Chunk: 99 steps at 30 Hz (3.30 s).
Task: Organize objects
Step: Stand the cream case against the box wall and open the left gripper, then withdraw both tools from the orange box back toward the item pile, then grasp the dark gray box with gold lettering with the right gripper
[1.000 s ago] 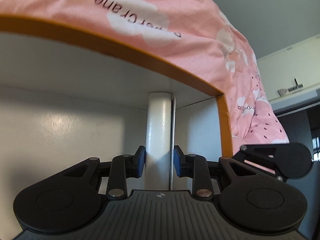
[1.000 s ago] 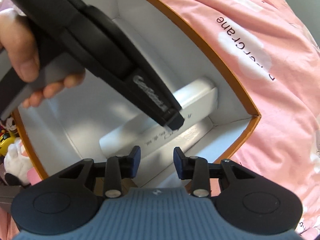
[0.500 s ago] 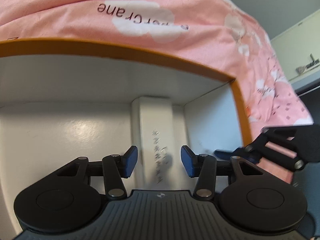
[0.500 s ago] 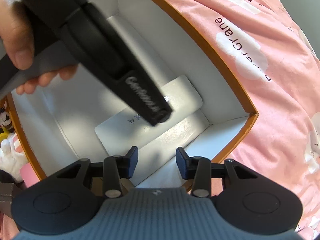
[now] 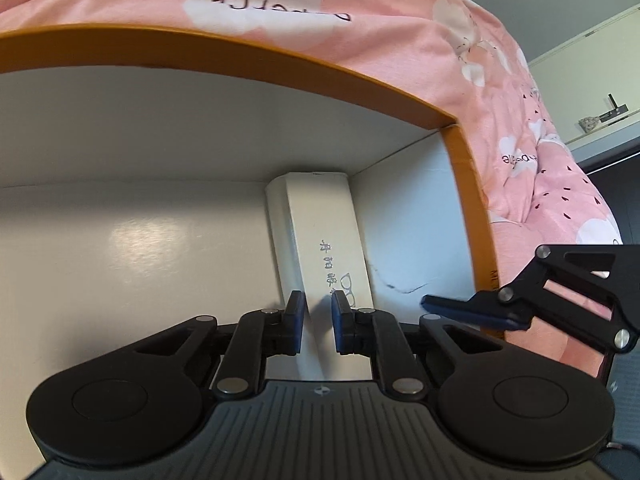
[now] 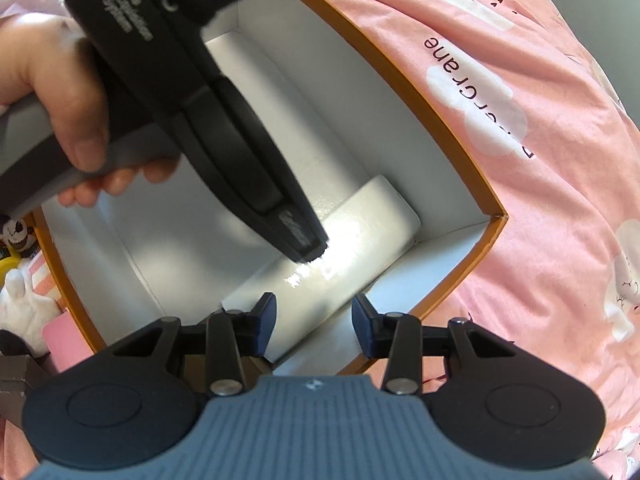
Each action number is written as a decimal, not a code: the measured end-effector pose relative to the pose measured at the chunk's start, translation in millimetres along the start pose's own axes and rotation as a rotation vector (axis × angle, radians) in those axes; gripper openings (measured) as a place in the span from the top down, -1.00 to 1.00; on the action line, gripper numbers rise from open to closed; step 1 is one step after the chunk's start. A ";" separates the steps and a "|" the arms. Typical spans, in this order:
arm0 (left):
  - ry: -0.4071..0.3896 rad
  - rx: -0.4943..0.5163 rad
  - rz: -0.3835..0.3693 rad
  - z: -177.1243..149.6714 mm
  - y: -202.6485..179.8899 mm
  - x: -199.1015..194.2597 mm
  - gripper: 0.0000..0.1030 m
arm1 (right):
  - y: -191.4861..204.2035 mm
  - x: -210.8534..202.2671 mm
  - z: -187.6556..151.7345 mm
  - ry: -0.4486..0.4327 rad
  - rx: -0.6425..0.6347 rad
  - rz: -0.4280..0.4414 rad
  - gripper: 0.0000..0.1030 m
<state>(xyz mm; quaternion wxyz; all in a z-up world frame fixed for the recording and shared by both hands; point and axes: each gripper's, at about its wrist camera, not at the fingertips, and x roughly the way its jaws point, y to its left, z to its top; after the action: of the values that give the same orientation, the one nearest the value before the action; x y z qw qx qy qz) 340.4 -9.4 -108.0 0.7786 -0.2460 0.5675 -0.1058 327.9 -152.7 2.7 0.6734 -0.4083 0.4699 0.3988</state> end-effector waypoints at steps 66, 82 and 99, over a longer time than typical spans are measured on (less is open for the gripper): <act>-0.260 0.217 0.106 -241.0 20.1 -156.8 -0.08 | 187.9 -40.4 -150.4 -0.344 1.065 0.147 -0.70; -0.207 0.185 0.064 -240.5 28.1 -148.4 -0.07 | 197.0 -25.3 -150.3 -0.245 1.065 0.184 -0.71; -0.133 0.292 0.006 -246.5 12.0 -140.9 -0.07 | 202.5 -32.1 -127.8 -0.237 0.899 0.040 -0.30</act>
<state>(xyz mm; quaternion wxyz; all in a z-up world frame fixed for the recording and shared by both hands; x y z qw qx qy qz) 61.3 -1.4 -54.7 0.8422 -0.1351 0.4941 -0.1684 94.5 -205.2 -30.7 0.8247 -0.0184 0.5239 0.2124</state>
